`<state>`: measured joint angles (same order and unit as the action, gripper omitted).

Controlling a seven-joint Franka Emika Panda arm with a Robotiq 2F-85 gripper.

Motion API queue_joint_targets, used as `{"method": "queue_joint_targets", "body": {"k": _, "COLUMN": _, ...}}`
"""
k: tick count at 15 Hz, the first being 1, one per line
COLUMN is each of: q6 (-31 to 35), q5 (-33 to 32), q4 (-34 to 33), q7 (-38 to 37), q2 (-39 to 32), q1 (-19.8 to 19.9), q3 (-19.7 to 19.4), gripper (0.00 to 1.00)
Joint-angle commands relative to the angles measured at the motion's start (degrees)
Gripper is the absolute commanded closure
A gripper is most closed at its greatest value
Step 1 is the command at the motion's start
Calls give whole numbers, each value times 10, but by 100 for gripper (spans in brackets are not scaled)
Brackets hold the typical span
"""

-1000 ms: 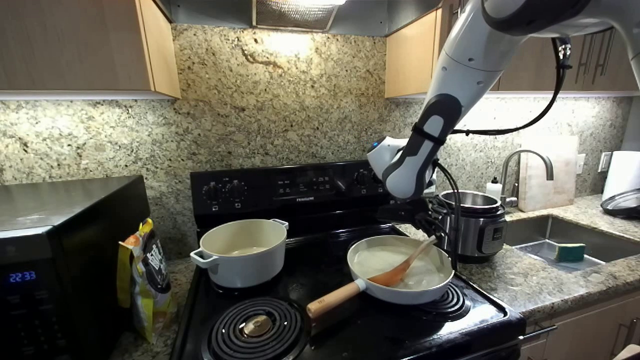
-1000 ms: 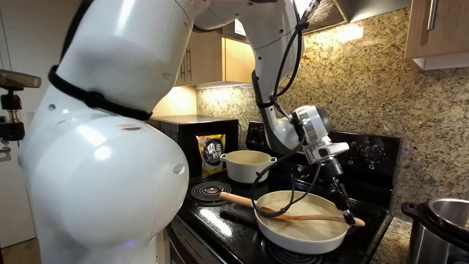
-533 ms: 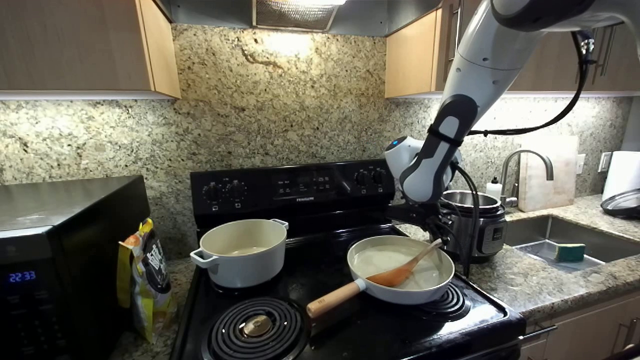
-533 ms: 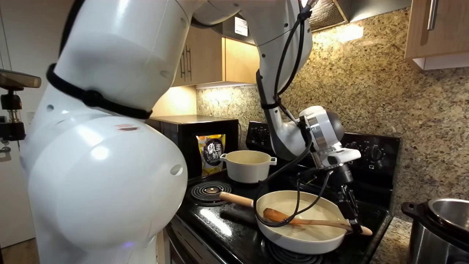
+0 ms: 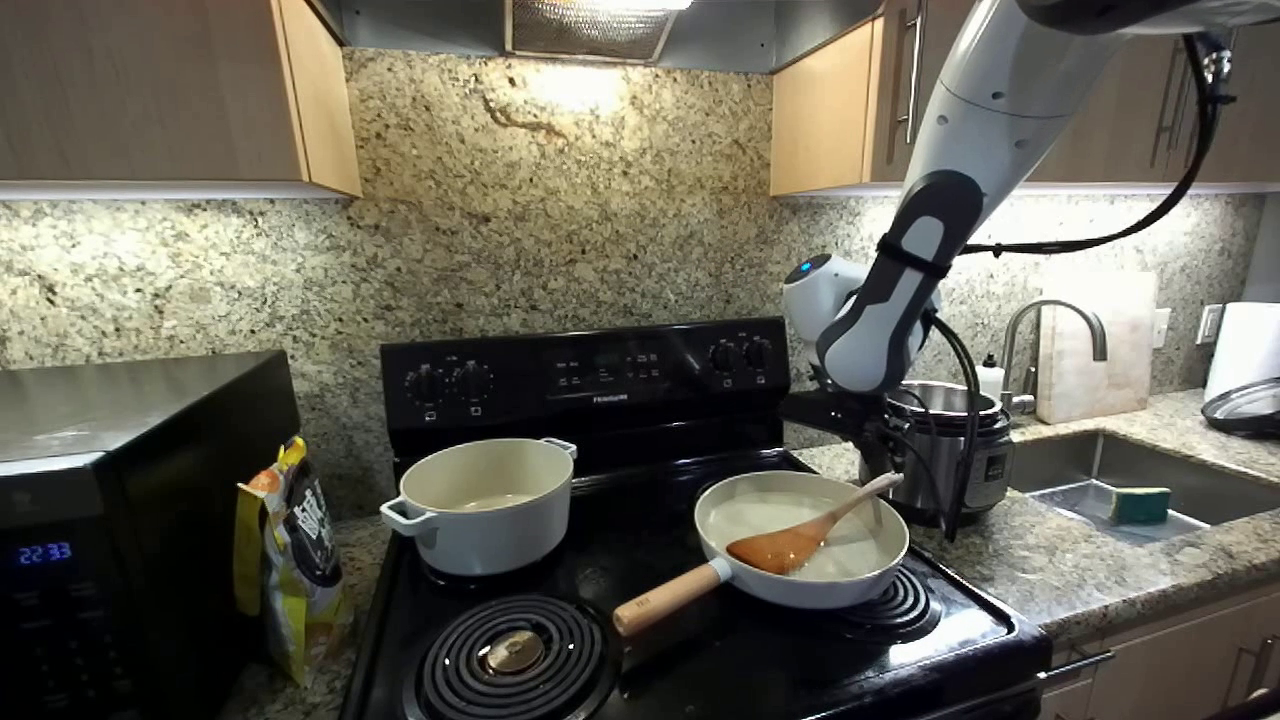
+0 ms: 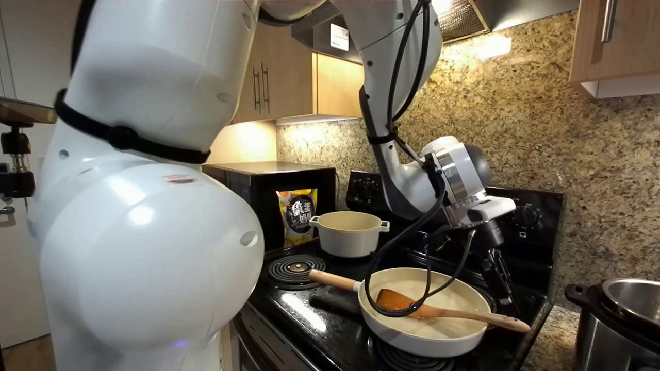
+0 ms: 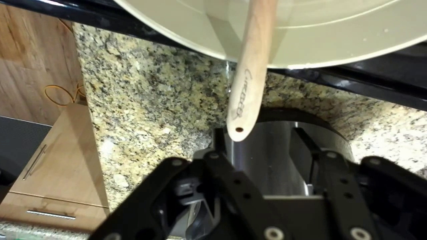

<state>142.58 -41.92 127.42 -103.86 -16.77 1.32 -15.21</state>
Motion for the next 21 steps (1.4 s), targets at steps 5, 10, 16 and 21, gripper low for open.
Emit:
{"method": "queue_joint_targets", "body": {"k": 5, "q6": 53, "q5": -53, "q4": 84, "q7": 16, "q2": 106, "q1": 15, "q3": 12, "gripper": 0}}
{"method": "queue_joint_targets", "body": {"k": 10, "q6": 148, "q5": -13, "q4": 160, "q7": 125, "q2": 172, "q1": 39, "q3": 23, "gripper": 0}}
{"method": "queue_joint_targets", "body": {"k": 16, "q6": 237, "q5": 121, "q4": 256, "q7": 375, "q2": 225, "q1": 51, "q3": 35, "gripper": 0}}
{"method": "queue_joint_targets", "body": {"k": 21, "q6": 106, "q5": 187, "q4": 245, "q7": 570, "q2": 312, "q1": -75, "q3": -54, "gripper": 0}}
